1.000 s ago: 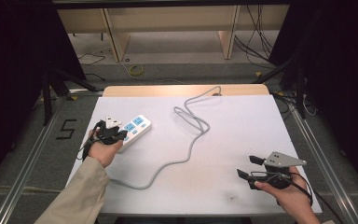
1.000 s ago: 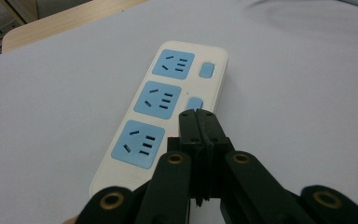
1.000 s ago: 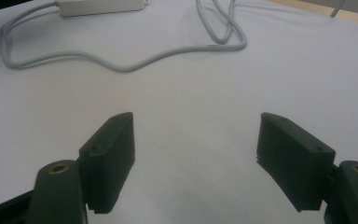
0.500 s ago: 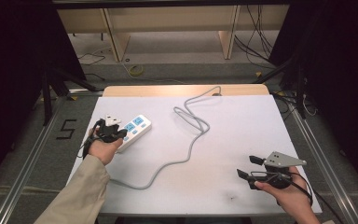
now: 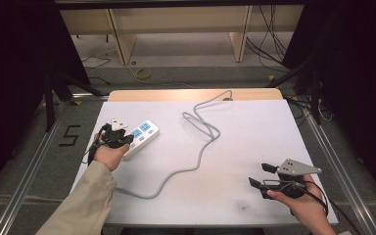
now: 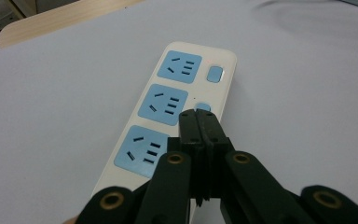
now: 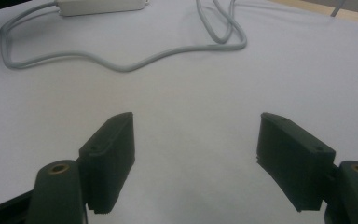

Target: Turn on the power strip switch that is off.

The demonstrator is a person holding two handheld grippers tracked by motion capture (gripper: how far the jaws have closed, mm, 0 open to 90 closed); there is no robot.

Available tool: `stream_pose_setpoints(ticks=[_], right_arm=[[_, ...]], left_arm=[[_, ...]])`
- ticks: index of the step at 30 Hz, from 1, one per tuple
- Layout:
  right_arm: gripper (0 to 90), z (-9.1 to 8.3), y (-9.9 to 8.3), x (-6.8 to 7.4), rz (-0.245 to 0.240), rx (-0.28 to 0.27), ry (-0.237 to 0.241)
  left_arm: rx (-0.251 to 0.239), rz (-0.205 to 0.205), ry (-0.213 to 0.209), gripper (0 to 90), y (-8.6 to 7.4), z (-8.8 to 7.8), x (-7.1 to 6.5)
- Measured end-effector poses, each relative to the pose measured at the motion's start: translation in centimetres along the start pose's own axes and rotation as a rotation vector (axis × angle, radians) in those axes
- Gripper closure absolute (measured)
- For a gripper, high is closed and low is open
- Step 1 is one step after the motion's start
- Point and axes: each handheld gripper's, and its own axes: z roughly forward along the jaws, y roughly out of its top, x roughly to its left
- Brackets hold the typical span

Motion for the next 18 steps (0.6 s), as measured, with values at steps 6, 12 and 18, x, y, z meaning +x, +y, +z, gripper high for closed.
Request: stream_pose_setpoints(ticks=[6,12,18], right_arm=[[28.1,0.00,-0.01,-0.01,0.000,0.000,0.000],[27.9,0.00,-0.02,-0.03,0.001,0.000,-0.001],[27.9,0.01,-0.02,-0.03,0.001,0.000,-0.001]], left_arm=[[0.004,-0.005,-0.003,89.9,0.10,0.15,0.16],[0.007,-0.009,-0.002,89.9,0.22,0.31,0.30],[0.010,-0.014,-0.005,89.9,0.37,0.49,0.39]])
